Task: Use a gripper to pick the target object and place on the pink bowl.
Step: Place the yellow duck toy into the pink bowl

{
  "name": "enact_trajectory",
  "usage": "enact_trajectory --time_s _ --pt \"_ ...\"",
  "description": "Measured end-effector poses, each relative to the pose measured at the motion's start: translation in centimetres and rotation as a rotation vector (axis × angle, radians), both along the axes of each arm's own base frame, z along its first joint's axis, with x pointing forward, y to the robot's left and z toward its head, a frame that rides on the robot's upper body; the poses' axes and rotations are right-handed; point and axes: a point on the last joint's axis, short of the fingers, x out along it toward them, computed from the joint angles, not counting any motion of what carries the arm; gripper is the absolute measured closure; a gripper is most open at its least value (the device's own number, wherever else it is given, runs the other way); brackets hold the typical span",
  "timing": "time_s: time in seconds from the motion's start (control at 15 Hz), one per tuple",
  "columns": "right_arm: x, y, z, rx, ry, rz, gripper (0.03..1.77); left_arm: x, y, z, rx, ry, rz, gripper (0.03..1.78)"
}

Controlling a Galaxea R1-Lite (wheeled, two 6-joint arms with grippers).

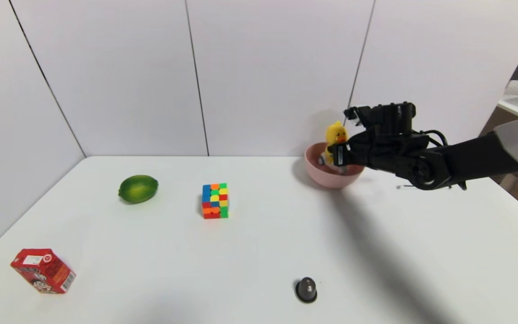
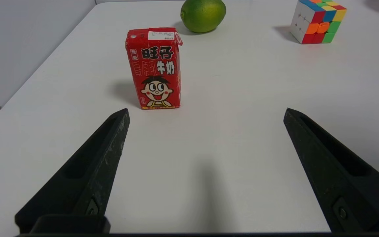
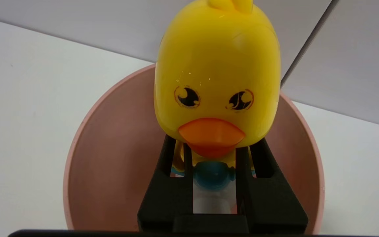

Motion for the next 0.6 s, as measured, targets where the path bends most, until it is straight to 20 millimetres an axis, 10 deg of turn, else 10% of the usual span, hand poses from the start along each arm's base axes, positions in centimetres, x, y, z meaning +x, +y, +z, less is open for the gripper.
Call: enact_trajectory --time_s 0.6 --pt "-0.7 -0.3 1.0 -0.006 0.023 -0.002 0.56 0.0 0.0 0.0 0.000 0.000 0.000 0.12"
